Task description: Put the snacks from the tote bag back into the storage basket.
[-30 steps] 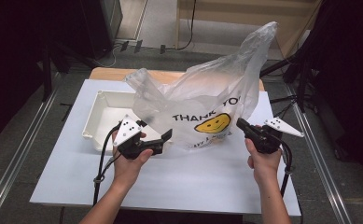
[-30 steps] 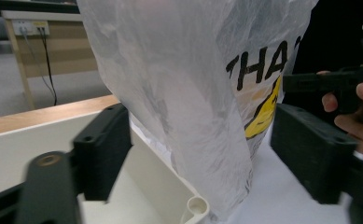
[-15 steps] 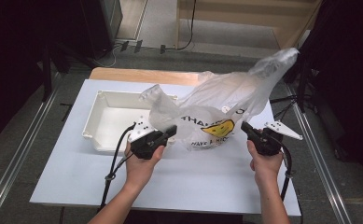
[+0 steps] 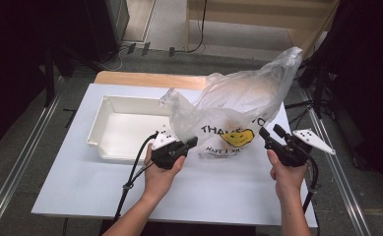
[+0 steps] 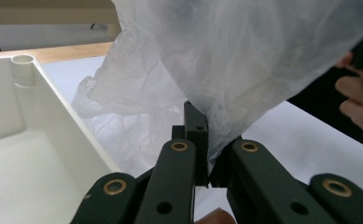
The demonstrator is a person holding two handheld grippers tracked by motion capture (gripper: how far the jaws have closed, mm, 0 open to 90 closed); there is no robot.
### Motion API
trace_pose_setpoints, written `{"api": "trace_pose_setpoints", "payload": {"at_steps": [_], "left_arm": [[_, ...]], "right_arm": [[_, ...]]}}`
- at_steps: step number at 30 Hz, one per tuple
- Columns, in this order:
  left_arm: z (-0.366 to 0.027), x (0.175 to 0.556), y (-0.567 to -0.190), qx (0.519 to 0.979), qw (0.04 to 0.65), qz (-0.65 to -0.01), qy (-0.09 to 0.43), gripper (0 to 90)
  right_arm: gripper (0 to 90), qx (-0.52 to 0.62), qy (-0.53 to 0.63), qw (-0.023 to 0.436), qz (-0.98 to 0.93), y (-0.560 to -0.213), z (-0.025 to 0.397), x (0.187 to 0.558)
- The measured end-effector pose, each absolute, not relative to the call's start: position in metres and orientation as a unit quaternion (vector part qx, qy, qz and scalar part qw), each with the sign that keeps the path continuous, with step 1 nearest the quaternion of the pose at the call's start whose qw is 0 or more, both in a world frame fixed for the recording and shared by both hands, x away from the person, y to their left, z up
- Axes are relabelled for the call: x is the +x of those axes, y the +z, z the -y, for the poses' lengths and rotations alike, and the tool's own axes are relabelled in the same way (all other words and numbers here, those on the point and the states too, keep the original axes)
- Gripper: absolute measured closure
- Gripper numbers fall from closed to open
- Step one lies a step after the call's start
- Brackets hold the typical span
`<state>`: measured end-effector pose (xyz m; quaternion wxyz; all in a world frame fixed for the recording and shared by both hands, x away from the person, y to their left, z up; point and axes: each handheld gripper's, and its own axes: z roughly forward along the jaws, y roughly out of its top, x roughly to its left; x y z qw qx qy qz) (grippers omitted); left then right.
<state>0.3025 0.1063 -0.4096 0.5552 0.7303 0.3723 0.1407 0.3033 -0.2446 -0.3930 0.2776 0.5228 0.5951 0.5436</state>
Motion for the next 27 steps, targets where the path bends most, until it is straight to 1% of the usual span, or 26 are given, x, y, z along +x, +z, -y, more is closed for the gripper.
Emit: {"api": "trace_pose_setpoints", "payload": {"at_steps": [1,2,3,4,5,7,13,16,17,18,19,20,23,24,25,27], "left_arm": [[-0.106,0.303,-0.41,0.731,0.555,-0.371,0.14,89.9],[-0.105,0.302,-0.41,0.732,0.555,-0.37,0.138,90.0],[-0.104,0.302,-0.41,0.733,0.554,-0.37,0.138,89.9],[-0.103,0.302,-0.411,0.734,0.555,-0.367,0.136,89.9],[-0.102,0.302,-0.411,0.735,0.554,-0.366,0.137,89.9],[-0.1,0.301,-0.412,0.737,0.552,-0.365,0.134,89.9],[-0.093,0.299,-0.415,0.746,0.548,-0.356,0.126,89.8],[-0.09,0.297,-0.416,0.748,0.548,-0.354,0.123,89.8],[-0.088,0.296,-0.418,0.75,0.548,-0.351,0.118,89.7],[-0.088,0.296,-0.418,0.75,0.548,-0.351,0.118,89.6],[-0.086,0.296,-0.418,0.753,0.548,-0.348,0.114,89.6],[-0.083,0.294,-0.42,0.755,0.548,-0.344,0.109,89.5],[-0.076,0.291,-0.422,0.765,0.543,-0.332,0.103,89.0],[-0.075,0.29,-0.423,0.766,0.543,-0.329,0.101,87.2],[-0.074,0.289,-0.424,0.766,0.544,-0.328,0.098,87.2],[-0.074,0.289,-0.424,0.765,0.547,-0.329,0.088,82.4]], "right_arm": [[38.8,0.523,0.544,0.278,-0.595,-0.393,0.245,0.303],[35.7,0.514,0.552,0.28,-0.594,-0.388,0.245,0.301],[29.3,0.502,0.563,0.28,-0.594,-0.378,0.244,0.296],[27.1,0.496,0.569,0.278,-0.594,-0.374,0.242,0.294],[27.1,0.496,0.569,0.278,-0.594,-0.374,0.242,0.294],[21.7,0.483,0.577,0.276,-0.598,-0.363,0.235,0.29],[16.9,0.465,0.593,0.267,-0.601,-0.35,0.222,0.282],[17.3,0.453,0.601,0.261,-0.605,-0.345,0.215,0.279],[21.2,0.45,0.601,0.255,-0.609,-0.344,0.209,0.28],[21.2,0.45,0.601,0.255,-0.609,-0.344,0.209,0.28],[25.0,0.45,0.6,0.251,-0.612,-0.345,0.206,0.281],[31.1,0.448,0.6,0.249,-0.614,-0.347,0.204,0.282],[57.7,0.461,0.584,0.243,-0.622,-0.357,0.199,0.289],[73.3,0.469,0.58,0.241,-0.621,-0.362,0.199,0.292],[73.3,0.469,0.58,0.241,-0.621,-0.362,0.199,0.292],[85.8,0.482,0.576,0.243,-0.614,-0.368,0.201,0.295]]}}
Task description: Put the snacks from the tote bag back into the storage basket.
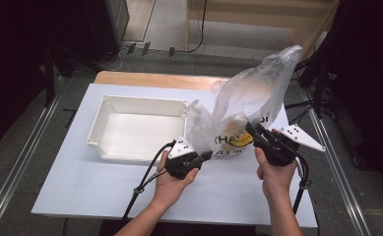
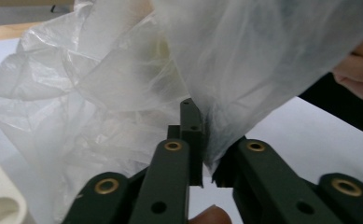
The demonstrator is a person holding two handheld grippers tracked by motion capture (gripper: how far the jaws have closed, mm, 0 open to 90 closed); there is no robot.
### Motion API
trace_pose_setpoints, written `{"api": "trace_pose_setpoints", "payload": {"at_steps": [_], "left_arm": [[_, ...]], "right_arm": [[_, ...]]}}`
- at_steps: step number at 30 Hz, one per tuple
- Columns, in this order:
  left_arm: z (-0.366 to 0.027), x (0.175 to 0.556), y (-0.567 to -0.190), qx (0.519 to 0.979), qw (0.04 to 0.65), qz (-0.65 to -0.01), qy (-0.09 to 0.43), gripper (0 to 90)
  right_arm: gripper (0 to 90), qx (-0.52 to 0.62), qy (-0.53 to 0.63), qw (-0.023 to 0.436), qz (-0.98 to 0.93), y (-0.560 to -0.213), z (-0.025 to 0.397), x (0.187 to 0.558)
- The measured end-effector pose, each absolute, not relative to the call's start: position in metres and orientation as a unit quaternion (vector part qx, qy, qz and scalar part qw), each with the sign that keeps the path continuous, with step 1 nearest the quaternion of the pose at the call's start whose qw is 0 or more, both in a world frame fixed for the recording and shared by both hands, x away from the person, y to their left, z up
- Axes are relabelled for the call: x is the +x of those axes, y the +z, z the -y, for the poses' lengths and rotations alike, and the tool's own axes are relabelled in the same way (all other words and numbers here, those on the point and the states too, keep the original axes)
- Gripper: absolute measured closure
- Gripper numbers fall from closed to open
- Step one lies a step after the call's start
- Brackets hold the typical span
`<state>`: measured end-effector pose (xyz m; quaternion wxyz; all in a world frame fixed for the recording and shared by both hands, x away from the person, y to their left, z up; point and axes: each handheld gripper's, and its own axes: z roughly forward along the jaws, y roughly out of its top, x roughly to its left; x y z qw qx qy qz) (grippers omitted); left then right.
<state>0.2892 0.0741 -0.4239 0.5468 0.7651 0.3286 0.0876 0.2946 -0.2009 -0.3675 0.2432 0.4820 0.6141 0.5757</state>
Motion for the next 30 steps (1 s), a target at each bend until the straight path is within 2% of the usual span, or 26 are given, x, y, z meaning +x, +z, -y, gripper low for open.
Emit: {"api": "trace_pose_setpoints", "payload": {"at_steps": [1,3,4,6,7,8,9,12,13,21,24,25,27,30], "left_arm": [[-0.075,0.29,-0.423,0.762,0.553,-0.329,0.08,78.4],[-0.078,0.29,-0.42,0.754,0.563,-0.33,0.075,62.0],[-0.079,0.289,-0.417,0.748,0.568,-0.334,0.082,62.0],[-0.082,0.287,-0.409,0.739,0.572,-0.34,0.105,50.5],[-0.08,0.284,-0.401,0.734,0.566,-0.353,0.132,33.0],[-0.08,0.284,-0.401,0.734,0.566,-0.353,0.132,28.9],[-0.079,0.283,-0.397,0.733,0.563,-0.353,0.144,28.9],[-0.073,0.28,-0.387,0.732,0.564,-0.35,0.154,16.0],[-0.071,0.278,-0.384,0.733,0.564,-0.345,0.159,14.7],[-0.051,0.265,-0.354,0.728,0.575,-0.31,0.208,13.3],[-0.048,0.268,-0.348,0.725,0.581,-0.306,0.209,14.6],[-0.047,0.27,-0.347,0.725,0.582,-0.303,0.211,17.7],[-0.046,0.274,-0.347,0.727,0.577,-0.303,0.216,29.5],[-0.046,0.282,-0.352,0.735,0.567,-0.307,0.209,64.3]], "right_arm": [[89.3,0.489,0.572,0.243,-0.612,-0.37,0.202,0.296],[90.0,0.497,0.56,0.245,-0.615,-0.376,0.204,0.299],[90.0,0.497,0.56,0.245,-0.615,-0.376,0.204,0.299],[90.0,0.507,0.545,0.255,-0.617,-0.381,0.203,0.301],[90.0,0.513,0.541,0.254,-0.616,-0.383,0.203,0.303],[90.0,0.513,0.541,0.254,-0.616,-0.383,0.203,0.303],[90.0,0.516,0.54,0.253,-0.615,-0.384,0.203,0.303],[90.0,0.518,0.533,0.259,-0.616,-0.387,0.201,0.305],[90.0,0.522,0.53,0.258,-0.616,-0.388,0.201,0.305],[90.0,0.524,0.514,0.263,-0.627,-0.396,0.198,0.308],[88.5,0.52,0.509,0.262,-0.634,-0.398,0.197,0.309],[87.8,0.52,0.509,0.258,-0.635,-0.399,0.197,0.309],[87.5,0.516,0.507,0.256,-0.641,-0.399,0.197,0.309],[88.1,0.515,0.506,0.258,-0.642,-0.401,0.198,0.309]]}}
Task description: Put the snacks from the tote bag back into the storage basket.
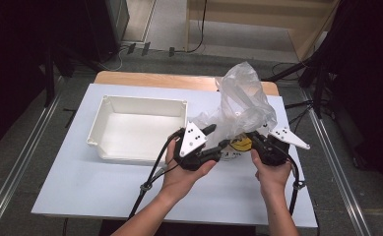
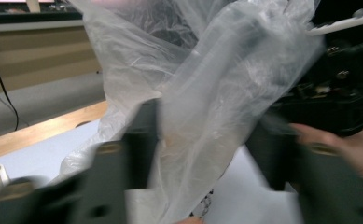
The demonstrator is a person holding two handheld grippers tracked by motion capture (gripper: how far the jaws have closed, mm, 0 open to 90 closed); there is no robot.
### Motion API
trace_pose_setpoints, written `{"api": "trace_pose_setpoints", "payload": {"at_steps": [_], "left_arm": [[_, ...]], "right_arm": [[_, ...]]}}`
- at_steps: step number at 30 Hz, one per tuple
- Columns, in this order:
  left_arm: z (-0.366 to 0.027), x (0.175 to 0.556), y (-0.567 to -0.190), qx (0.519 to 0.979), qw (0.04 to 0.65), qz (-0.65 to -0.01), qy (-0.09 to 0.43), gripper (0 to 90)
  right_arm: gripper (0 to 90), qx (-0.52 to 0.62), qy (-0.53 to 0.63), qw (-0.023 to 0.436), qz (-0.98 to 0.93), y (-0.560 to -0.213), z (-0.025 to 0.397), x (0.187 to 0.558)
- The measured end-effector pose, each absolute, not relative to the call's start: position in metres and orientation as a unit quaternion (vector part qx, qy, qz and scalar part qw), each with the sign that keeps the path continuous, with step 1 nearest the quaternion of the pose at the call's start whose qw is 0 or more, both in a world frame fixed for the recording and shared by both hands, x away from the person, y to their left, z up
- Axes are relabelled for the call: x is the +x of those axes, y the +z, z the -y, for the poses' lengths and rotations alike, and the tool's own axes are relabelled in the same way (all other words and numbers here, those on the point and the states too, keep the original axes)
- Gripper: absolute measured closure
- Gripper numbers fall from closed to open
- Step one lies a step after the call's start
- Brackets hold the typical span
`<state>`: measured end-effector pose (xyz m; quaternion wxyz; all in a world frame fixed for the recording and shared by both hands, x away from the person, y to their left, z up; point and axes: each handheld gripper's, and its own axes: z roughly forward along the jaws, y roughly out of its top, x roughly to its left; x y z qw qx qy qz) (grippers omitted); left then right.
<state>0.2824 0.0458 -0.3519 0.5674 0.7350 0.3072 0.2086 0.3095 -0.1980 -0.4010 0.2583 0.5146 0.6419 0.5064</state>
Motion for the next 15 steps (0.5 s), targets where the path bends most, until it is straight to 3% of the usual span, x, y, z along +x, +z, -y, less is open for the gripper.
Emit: {"api": "trace_pose_setpoints", "payload": {"at_steps": [3,15], "left_arm": [[-0.048,0.293,-0.361,0.749,0.554,-0.316,0.178,86.8],[-0.046,0.318,-0.414,0.797,0.465,-0.366,0.126,90.0]], "right_arm": [[89.5,0.526,0.505,0.255,-0.636,-0.405,0.202,0.311],[89.9,0.559,0.483,0.235,-0.632,-0.431,0.208,0.324]]}}
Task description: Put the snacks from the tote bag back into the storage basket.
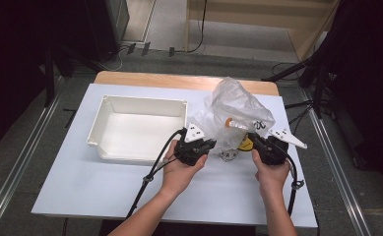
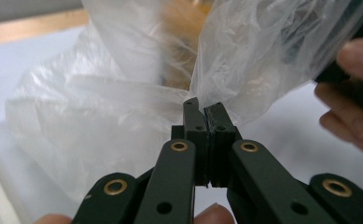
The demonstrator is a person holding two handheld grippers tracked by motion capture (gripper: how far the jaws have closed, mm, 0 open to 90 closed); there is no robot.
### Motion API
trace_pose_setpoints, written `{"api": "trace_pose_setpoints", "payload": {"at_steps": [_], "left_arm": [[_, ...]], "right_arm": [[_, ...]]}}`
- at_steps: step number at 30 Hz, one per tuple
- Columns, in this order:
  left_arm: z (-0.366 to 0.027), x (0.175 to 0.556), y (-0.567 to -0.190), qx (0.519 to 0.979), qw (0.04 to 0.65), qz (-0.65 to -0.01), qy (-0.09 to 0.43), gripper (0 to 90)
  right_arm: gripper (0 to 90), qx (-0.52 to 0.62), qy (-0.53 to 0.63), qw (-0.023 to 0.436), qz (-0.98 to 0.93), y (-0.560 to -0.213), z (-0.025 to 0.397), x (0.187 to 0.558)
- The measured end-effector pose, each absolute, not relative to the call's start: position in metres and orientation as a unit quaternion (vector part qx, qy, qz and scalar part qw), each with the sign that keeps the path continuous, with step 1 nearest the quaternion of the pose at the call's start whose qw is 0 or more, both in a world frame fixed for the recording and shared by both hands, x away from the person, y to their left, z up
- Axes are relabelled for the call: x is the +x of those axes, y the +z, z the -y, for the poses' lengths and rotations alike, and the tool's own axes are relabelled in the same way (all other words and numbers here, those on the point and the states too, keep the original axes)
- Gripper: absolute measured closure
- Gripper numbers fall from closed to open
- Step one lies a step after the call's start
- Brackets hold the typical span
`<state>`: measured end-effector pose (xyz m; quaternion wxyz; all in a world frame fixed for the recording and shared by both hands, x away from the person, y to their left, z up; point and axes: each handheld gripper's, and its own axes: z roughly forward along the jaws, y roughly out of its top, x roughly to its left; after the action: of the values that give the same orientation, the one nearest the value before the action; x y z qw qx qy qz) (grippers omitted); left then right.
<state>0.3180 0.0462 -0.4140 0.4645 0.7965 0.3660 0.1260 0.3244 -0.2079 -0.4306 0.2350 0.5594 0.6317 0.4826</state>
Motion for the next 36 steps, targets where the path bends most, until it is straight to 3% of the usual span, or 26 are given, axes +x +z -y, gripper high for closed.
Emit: {"api": "trace_pose_setpoints", "payload": {"at_steps": [7,9,10,14,22,36], "left_arm": [[-0.04,0.318,-0.437,0.804,0.439,-0.385,0.113,89.8],[-0.037,0.316,-0.442,0.802,0.44,-0.387,0.116,88.8],[-0.035,0.314,-0.445,0.8,0.442,-0.388,0.118,88.8],[-0.03,0.306,-0.456,0.783,0.472,-0.378,0.144,88.6],[-0.036,0.3,-0.468,0.762,0.51,-0.366,0.159,88.1],[-0.041,0.299,-0.471,0.755,0.519,-0.369,0.157,86.5]], "right_arm": [[89.6,0.59,0.451,0.217,-0.634,-0.455,0.213,0.335],[80.1,0.587,0.451,0.22,-0.636,-0.457,0.217,0.335],[80.1,0.587,0.451,0.22,-0.636,-0.457,0.217,0.335],[60.0,0.566,0.476,0.236,-0.63,-0.446,0.222,0.327],[42.1,0.511,0.509,0.271,-0.637,-0.422,0.225,0.312],[30.1,0.471,0.53,0.328,-0.624,-0.37,0.213,0.289]]}}
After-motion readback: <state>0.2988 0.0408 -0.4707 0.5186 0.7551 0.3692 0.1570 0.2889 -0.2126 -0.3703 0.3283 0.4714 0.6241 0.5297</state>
